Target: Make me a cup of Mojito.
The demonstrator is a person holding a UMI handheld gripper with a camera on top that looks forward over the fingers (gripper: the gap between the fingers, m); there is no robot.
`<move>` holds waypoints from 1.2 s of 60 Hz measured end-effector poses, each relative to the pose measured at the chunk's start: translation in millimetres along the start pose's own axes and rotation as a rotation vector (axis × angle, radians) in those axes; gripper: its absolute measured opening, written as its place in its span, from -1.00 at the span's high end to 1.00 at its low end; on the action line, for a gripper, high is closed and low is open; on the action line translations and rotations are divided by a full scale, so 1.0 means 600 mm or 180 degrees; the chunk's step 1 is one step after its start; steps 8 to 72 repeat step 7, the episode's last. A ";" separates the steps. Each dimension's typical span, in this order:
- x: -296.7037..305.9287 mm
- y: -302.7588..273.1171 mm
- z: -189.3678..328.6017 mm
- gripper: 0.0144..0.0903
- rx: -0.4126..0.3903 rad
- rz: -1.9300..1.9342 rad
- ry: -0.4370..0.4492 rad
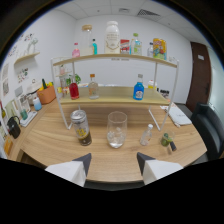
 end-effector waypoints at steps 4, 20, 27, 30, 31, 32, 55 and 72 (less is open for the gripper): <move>0.003 0.002 0.000 -0.86 -0.0014 -0.0005 -0.0022; 0.006 0.003 -0.001 -0.87 -0.0020 0.0007 -0.0035; 0.006 0.003 -0.001 -0.87 -0.0020 0.0007 -0.0035; 0.006 0.003 -0.001 -0.87 -0.0020 0.0007 -0.0035; 0.006 0.003 -0.001 -0.87 -0.0020 0.0007 -0.0035; 0.006 0.003 -0.001 -0.87 -0.0020 0.0007 -0.0035; 0.006 0.003 -0.001 -0.87 -0.0020 0.0007 -0.0035; 0.006 0.003 -0.001 -0.87 -0.0020 0.0007 -0.0035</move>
